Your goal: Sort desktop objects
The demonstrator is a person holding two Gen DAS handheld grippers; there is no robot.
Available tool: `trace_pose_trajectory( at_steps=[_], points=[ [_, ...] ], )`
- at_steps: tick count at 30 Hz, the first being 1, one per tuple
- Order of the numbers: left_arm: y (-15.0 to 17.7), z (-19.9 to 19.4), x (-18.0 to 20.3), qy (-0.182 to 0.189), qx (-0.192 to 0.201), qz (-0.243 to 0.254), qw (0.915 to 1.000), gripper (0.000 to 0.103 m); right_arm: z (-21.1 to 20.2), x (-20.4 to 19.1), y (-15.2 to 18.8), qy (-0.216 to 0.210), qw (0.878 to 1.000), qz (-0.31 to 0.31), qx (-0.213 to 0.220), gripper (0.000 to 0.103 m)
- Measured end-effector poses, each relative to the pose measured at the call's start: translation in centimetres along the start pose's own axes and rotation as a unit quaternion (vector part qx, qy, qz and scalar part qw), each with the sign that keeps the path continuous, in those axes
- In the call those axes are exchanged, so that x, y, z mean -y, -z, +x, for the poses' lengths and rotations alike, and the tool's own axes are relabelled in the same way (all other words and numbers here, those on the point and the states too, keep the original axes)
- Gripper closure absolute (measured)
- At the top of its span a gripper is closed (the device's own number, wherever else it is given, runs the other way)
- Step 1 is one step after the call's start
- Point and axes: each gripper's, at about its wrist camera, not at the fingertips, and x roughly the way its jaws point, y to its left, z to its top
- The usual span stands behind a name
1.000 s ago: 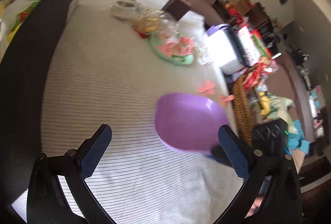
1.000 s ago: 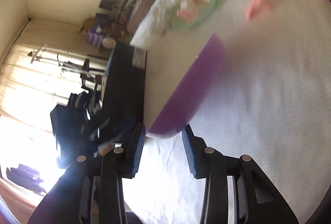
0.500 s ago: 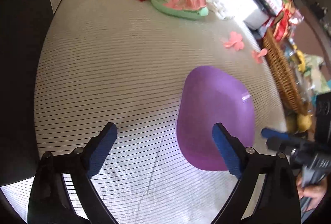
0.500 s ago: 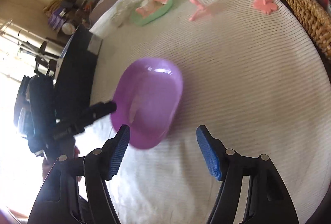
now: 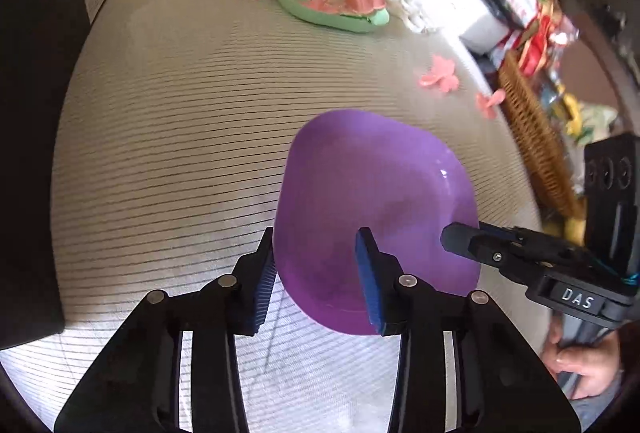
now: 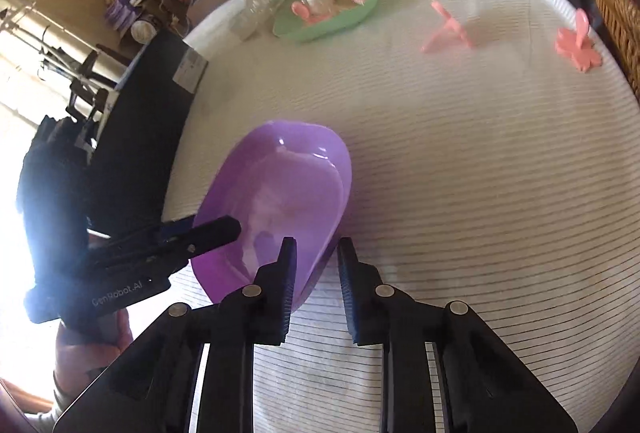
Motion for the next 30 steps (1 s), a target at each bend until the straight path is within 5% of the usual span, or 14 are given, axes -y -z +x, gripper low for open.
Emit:
trace_pose_trajectory(
  at_steps=[8,17,22,28,30],
  points=[
    [-2.7,-10.5,-0.9,0.008,0.09,-0.004,0.9959,0.068,-3.4,-9.4,-5.7,-0.005,0.992,-0.115,0.044,0.081],
    [-10.9,-22.3,-8.6,-0.068,0.124,0.0,0.99,0.065,-0.2,-25.6,-15.0,-0.068,0.972,-0.219,0.058,0.081],
    [-14.2,-20.9,-17.0,-0.07,0.073,-0.039,0.9941,0.065,7.0,-30.3,-18.0,-0.057,0.973,-0.222,0.021,0.081],
    [-15.9,-14.7,-23.9,-0.084,0.004,-0.073,0.9938,0.066,16.3,-31.6,-19.0,0.025,0.969,-0.241,-0.046,0.079],
    [-16.3,-13.6,-24.5,-0.078,-0.006,-0.074,0.9942,0.067,18.1,-31.8,-19.0,0.072,0.961,-0.259,-0.063,0.07]
  ],
)
